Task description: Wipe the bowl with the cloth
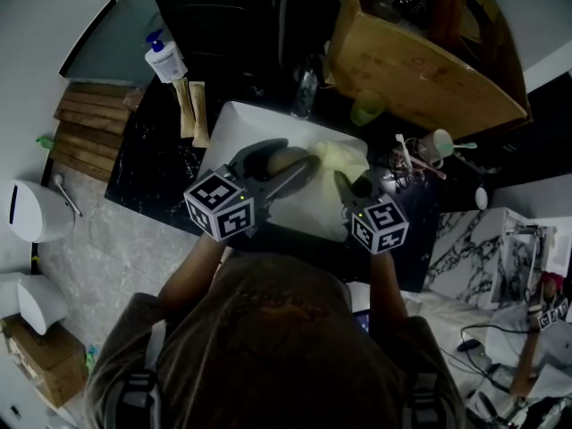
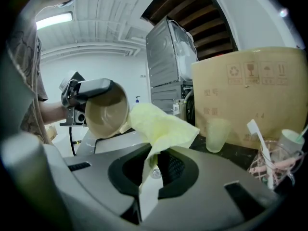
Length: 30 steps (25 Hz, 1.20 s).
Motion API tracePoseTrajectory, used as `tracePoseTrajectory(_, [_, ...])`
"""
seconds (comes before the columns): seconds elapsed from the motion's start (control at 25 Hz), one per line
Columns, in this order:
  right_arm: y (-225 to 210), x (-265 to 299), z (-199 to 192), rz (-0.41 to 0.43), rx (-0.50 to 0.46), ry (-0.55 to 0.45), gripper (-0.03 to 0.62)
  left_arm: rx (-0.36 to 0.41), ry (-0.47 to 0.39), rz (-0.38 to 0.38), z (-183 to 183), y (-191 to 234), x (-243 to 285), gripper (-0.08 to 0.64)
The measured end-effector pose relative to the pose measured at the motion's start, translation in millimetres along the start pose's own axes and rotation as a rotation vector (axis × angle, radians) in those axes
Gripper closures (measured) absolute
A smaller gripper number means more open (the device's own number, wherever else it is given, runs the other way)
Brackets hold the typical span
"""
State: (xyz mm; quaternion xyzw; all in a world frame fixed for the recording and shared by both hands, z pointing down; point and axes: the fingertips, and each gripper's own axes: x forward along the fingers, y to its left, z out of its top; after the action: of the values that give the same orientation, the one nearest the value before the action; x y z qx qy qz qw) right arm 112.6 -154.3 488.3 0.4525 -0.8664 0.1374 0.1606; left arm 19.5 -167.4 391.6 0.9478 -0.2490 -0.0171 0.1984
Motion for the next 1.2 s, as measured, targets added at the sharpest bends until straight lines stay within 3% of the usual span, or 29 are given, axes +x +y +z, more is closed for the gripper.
tracePoseTrajectory(0.36, [6,-1,-9,0.029,-0.045,0.020,0.572,-0.033,-0.048,0.001,20,6,-4,0.308])
tracePoseTrajectory(0.68, [31,2,-15,0.115,-0.116,0.037,0.572,-0.044,-0.075,-0.009,35,9,2,0.308])
tracePoseTrajectory(1.2, [32,4,0,0.107,-0.074,-0.031,0.572,-0.145,0.023,-0.095,8,-3,13,0.308])
